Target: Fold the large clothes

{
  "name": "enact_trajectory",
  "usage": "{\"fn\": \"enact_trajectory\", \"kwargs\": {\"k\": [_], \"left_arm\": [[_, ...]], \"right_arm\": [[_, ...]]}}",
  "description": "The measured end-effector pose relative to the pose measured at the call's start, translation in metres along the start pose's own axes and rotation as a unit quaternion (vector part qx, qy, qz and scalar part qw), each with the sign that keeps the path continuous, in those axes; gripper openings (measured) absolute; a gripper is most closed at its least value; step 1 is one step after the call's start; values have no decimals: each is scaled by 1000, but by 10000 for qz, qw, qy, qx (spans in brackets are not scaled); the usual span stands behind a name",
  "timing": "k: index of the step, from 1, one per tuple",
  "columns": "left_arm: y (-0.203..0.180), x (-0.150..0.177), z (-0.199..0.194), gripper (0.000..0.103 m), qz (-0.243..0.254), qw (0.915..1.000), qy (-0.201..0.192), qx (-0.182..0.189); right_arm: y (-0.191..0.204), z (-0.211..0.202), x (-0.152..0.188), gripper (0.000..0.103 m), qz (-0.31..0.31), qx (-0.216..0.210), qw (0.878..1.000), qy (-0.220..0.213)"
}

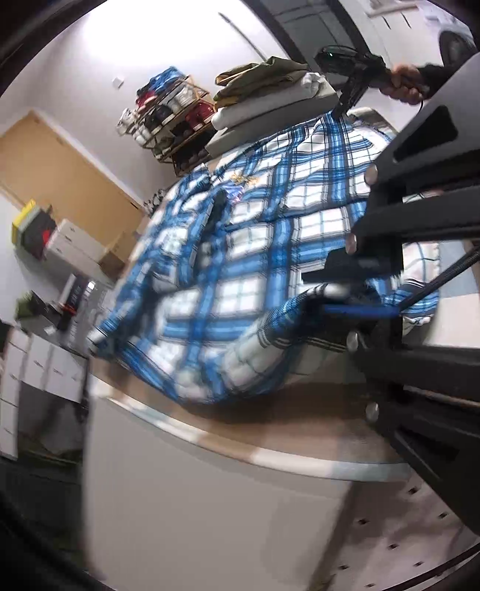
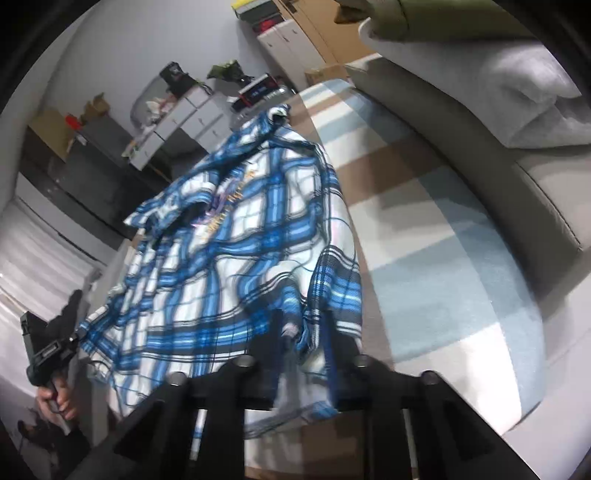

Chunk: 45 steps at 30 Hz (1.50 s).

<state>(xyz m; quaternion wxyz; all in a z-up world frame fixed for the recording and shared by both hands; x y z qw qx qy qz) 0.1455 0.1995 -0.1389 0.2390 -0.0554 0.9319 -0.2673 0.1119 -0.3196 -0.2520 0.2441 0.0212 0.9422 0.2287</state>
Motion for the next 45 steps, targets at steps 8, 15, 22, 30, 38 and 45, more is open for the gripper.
{"fn": "enact_trajectory", "kwargs": {"k": [8, 15, 22, 30, 38, 45], "left_arm": [[16, 5, 14, 60, -302, 9989, 343, 87], [20, 12, 33, 24, -156, 9955, 794, -496], [9, 0, 14, 0, -121, 9979, 617, -156], [-29, -36, -23, 0, -187, 9943, -195, 1031], [-74, -15, -63, 0, 95, 9849, -658, 1601], [-69, 29, -76, 0, -150, 9867, -630, 1488]], "right_arm": [[-8, 2, -6, 49, 418, -754, 9963, -14], [5, 12, -8, 45, 53, -448, 9989, 157], [27, 1, -25, 4, -328, -587, 9976, -145], [45, -48, -60, 4, -110, -1461, 9863, -753], [36, -95, -57, 4, 231, -1933, 9750, -1068], [53, -145, -27, 4, -243, -1774, 9782, -1050]]}}
Point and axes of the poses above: each gripper's, at about its wrist camera, not at the fingertips, and z roughly the way its jaws point, y to its left, x to its underside, the point moved 3 cm from there along z, roughly the way its jaws point, and after that the axes turned 4 degrees about y, right-handed, at the moved point
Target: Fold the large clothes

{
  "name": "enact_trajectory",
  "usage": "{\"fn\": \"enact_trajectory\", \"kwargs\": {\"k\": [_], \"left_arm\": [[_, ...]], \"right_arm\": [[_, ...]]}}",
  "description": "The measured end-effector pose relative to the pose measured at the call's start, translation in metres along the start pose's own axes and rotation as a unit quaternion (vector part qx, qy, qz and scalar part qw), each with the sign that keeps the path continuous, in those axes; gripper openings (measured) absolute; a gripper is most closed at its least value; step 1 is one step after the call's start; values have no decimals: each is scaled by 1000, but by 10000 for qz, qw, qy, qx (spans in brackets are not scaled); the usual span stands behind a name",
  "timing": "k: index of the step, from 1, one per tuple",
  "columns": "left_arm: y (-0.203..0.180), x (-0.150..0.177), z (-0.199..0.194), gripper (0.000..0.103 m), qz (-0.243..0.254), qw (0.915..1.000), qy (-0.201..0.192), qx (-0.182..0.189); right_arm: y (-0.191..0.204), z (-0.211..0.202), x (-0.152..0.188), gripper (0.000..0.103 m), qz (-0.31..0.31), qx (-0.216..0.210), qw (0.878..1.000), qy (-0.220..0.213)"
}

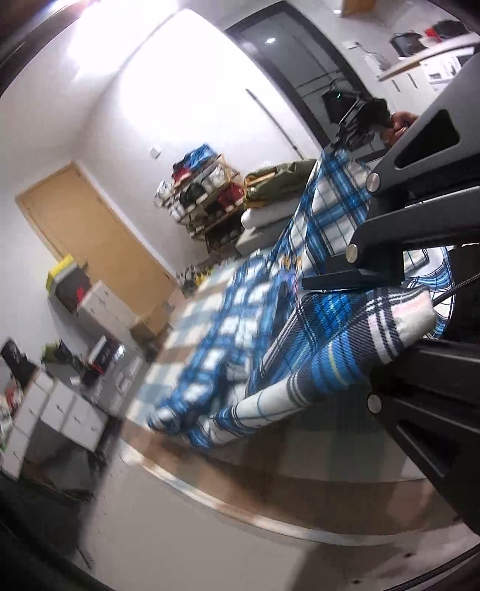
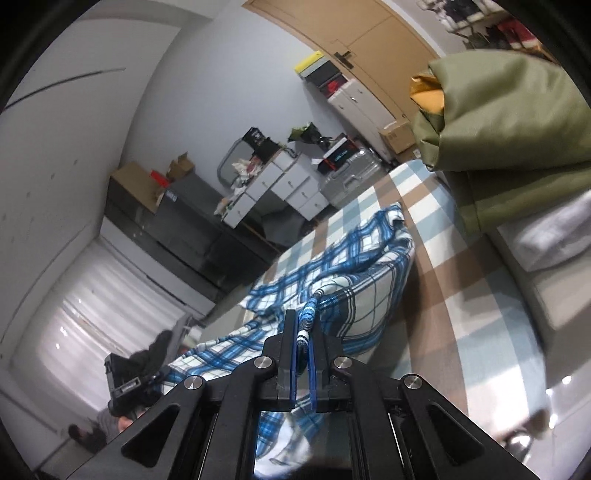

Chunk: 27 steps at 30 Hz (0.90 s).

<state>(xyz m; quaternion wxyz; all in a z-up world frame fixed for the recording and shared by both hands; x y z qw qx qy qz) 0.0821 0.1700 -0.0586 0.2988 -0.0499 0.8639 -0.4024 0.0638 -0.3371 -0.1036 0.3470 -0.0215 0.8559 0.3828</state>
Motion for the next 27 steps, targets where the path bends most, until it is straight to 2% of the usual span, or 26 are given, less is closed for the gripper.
{"fn": "enact_trajectory", "kwargs": {"k": [4, 8, 11, 13, 14, 16, 19, 21, 23, 25, 27], "left_arm": [[15, 9, 3, 0, -265, 9991, 132, -307], [11, -21, 6, 0, -197, 9988, 173, -408], [13, -65, 18, 0, -133, 9982, 311, -494], [20, -101, 35, 0, -192, 9972, 426, -589], [28, -119, 44, 0, -270, 9964, 565, -565], [47, -159, 68, 0, -782, 9932, 614, -603], [71, -196, 100, 0, -1038, 9893, 755, -697], [89, -215, 122, 0, -1210, 9865, 792, -763], [105, -225, 140, 0, -1471, 9834, 877, -594], [120, -232, 162, 0, -1584, 9786, 1134, -658], [133, -235, 176, 10, -1698, 9741, 1290, -748]], "right_arm": [[4, -7, 16, 5, -118, 246, 9995, 166], [8, 9, 8, 5, -240, 360, 9987, 272], [13, 33, -28, 5, -357, 403, 9981, 303], [17, 58, -67, 5, -485, 586, 9967, 281], [16, 68, -81, 5, -480, 636, 9964, 294], [9, 99, -120, 5, -338, 893, 9946, 412], [-13, 152, -175, 5, -94, 1336, 9896, 528], [-31, 186, -200, 5, 74, 1651, 9845, 586], [-48, 220, -216, 5, 68, 2015, 9766, 745], [-69, 246, -223, 5, 199, 2335, 9673, 973], [-94, 267, -223, 5, 450, 2599, 9566, 1240]]}}
Point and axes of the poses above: each gripper's, at about its wrist camera, not at the fingertips, and z roughly the way its jaws point, y to its left, x to its underside, the point moved 3 cm from there along z, roughly the way its jaws point, and after that the axes turned 4 degrees about y, right-handed, at the moved point
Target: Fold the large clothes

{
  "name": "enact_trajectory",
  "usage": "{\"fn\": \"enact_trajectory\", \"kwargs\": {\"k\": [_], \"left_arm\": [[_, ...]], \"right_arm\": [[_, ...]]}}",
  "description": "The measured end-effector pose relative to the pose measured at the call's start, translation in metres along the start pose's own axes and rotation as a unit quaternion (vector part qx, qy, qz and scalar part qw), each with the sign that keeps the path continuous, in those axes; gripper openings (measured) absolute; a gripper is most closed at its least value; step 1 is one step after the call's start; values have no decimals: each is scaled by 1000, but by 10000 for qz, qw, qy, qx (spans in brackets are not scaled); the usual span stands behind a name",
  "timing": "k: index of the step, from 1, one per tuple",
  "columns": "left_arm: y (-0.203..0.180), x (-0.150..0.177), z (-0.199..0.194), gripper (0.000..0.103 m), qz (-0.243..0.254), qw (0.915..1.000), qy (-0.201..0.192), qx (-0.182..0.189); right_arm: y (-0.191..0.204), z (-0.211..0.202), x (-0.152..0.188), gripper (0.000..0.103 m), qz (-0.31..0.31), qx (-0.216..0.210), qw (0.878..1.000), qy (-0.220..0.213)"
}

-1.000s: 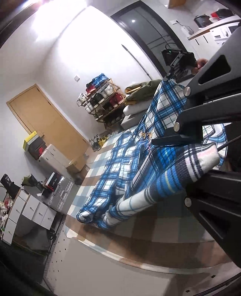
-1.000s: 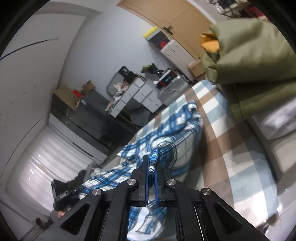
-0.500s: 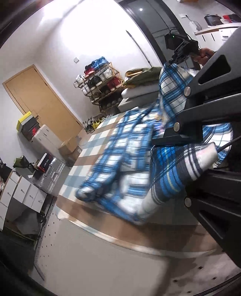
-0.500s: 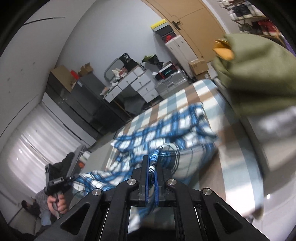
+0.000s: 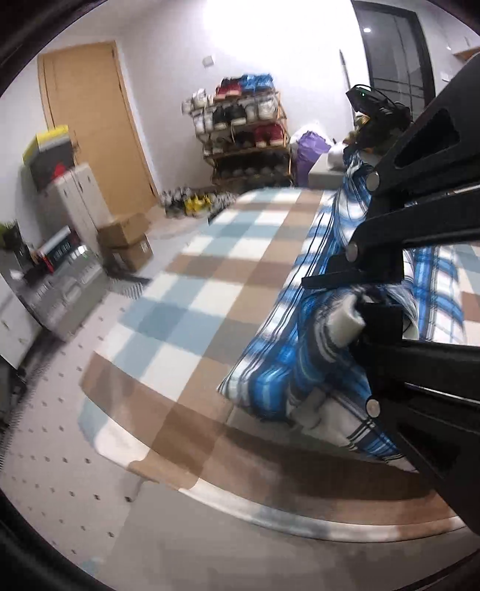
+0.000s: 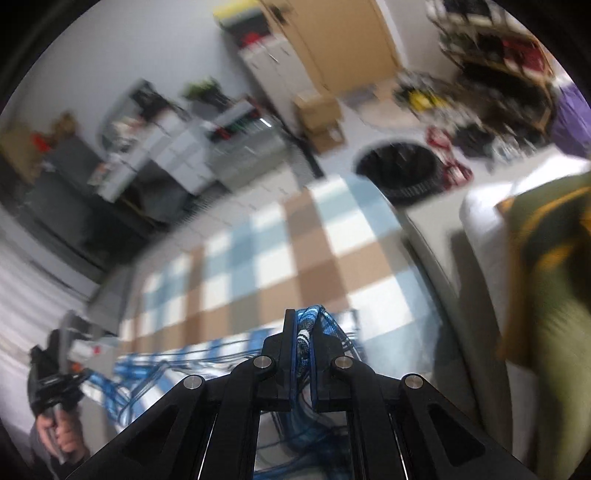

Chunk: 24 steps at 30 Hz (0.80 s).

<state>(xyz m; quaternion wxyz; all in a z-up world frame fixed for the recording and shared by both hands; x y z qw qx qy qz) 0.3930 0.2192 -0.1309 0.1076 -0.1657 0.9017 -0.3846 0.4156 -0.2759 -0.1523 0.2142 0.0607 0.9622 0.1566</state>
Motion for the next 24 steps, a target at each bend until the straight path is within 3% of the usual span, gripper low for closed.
{"fn": "enact_trajectory", "kwargs": {"k": [1, 2, 3, 4, 6, 10, 13, 15, 17, 19, 20, 22, 24], "left_arm": [[5, -5, 5, 35, -45, 10000, 63, -48], [8, -7, 2, 69, -133, 9999, 17, -55], [12, -10, -1, 81, -229, 9997, -90, -79], [19, -10, -4, 87, -270, 9993, -211, -142], [20, -7, -15, 87, -161, 9992, -298, -195], [5, 9, -35, 87, 490, 9972, -394, -415], [-25, 26, -35, 87, 1268, 9906, -134, -492], [-55, 45, -26, 87, 2212, 9731, 127, -626], [-79, 64, -8, 87, 3053, 9463, 342, -1003], [-95, 85, 20, 87, 3652, 9214, 866, -1013], [-96, 90, 31, 87, 3783, 9138, 1072, -1012], [-96, 103, 63, 87, 4116, 8900, 1570, -1172], [-93, 107, 86, 87, 4219, 8768, 1898, -1314]], "right_arm": [[-6, 14, -5, 5, 57, 176, 9998, 92], [-12, 19, -7, 5, 60, 273, 9995, 140], [-17, 29, -9, 5, 55, 398, 9989, 237], [-20, 35, -9, 5, 52, 478, 9983, 318], [-25, 45, -8, 5, -19, 584, 9973, 446], [-20, 46, -4, 7, -458, 827, 9948, 385], [-9, 27, -5, 26, -890, 1251, 9881, -13], [-2, 6, -10, 45, -1112, 1420, 9826, -452], [11, -3, -13, 49, -1363, 1064, 9833, -561], [30, -2, -12, 54, -1849, 721, 9793, -388], [43, 2, -8, 59, -2178, 558, 9741, -252], [69, 17, 1, 62, -2925, 353, 9556, 33], [86, 38, 7, 62, -3361, 464, 9401, 344]]}}
Point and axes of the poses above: each gripper's, at about its wrist camera, not at the fingertips, and z roughly the way its jaws point, y to its left, x to its underside, the point moved 3 cm from there along z, roughly the way its jaws point, and after that the axes turned 4 degrees about y, right-handed, at the moved point
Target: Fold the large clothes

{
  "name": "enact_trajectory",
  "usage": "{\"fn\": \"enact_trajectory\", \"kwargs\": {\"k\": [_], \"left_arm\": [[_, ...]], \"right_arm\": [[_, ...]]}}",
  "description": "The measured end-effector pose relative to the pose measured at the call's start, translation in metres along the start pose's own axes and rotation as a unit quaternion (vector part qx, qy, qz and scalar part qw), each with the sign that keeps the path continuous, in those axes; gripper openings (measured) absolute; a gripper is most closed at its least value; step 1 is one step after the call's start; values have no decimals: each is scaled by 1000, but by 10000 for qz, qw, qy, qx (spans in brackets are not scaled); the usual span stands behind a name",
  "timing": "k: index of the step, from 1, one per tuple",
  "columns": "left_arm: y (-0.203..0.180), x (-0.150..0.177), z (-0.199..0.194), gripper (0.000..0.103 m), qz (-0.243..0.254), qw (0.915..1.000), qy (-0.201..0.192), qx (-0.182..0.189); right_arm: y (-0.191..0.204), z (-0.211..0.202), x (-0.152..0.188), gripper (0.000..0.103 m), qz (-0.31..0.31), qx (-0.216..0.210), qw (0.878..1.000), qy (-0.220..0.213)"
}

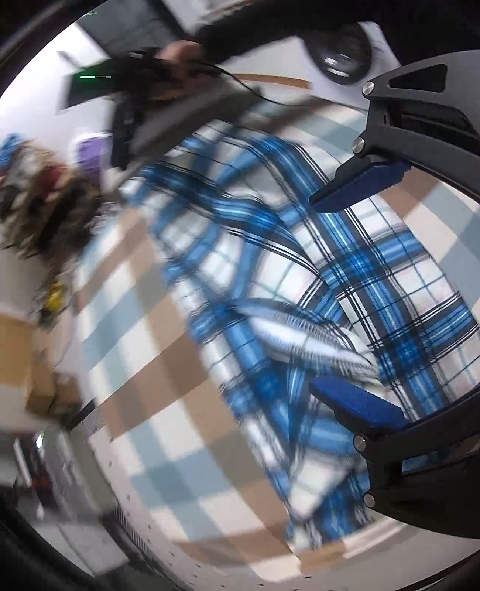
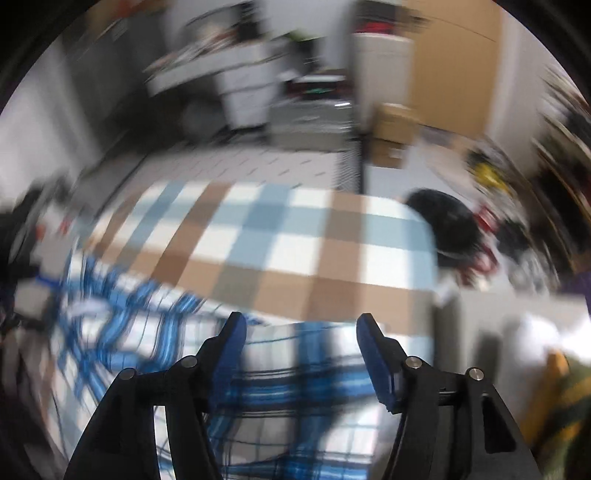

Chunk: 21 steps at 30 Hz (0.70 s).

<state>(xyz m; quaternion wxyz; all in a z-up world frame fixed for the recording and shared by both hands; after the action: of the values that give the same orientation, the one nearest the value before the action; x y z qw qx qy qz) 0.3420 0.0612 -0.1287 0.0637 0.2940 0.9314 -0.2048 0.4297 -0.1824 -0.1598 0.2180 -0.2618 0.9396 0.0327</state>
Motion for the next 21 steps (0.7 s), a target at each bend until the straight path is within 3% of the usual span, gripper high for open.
{"fn": "enact_trajectory", "kwargs": {"k": [4, 9, 10, 12, 13, 14, 15, 18, 21], "left_arm": [[12, -17, 31, 87, -111, 9989, 457, 77], [9, -21, 44, 86, 88, 9985, 532, -129], [5, -22, 47, 82, 205, 9981, 534, -209], [-1, -20, 52, 60, 383, 9968, 519, -463], [-4, -25, 56, 40, 420, 9964, 516, -534], [-6, -26, 58, 19, 435, 9961, 504, -586], [-8, -26, 57, 14, 441, 9962, 491, -576], [-20, -30, 51, 6, 647, 9941, 325, -807], [-26, -44, 35, 5, 816, 9903, 81, -1119]], "right_arm": [[23, 48, -12, 62, -283, -367, 9959, 776], [73, 88, -7, 60, -1582, -349, 9791, 1227], [76, 94, -5, 60, -1699, -280, 9765, 1297], [82, 105, -1, 42, -1842, -81, 9729, 1393], [83, 106, -1, 36, -1849, -17, 9729, 1391], [83, 104, -1, 20, -1852, 80, 9738, 1317], [83, 99, -1, 6, -1858, 142, 9745, 1253], [79, 80, 1, 3, -1594, 28, 9818, 1029], [72, 63, 3, 2, -1300, 68, 9892, 671]]}}
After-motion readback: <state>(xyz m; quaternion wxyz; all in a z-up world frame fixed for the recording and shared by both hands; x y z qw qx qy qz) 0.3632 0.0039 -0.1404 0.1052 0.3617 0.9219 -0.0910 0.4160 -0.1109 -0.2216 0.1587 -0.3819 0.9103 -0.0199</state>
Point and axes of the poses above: each gripper's, at about its wrist camera, not at the fingertips, and z roughly the way its jaws point, y to its left, x to its underside, the point moved 3 cm from there along z, roughly the way its jaws point, and after that the axes turned 4 degrees about y, right-handed, at the moved point
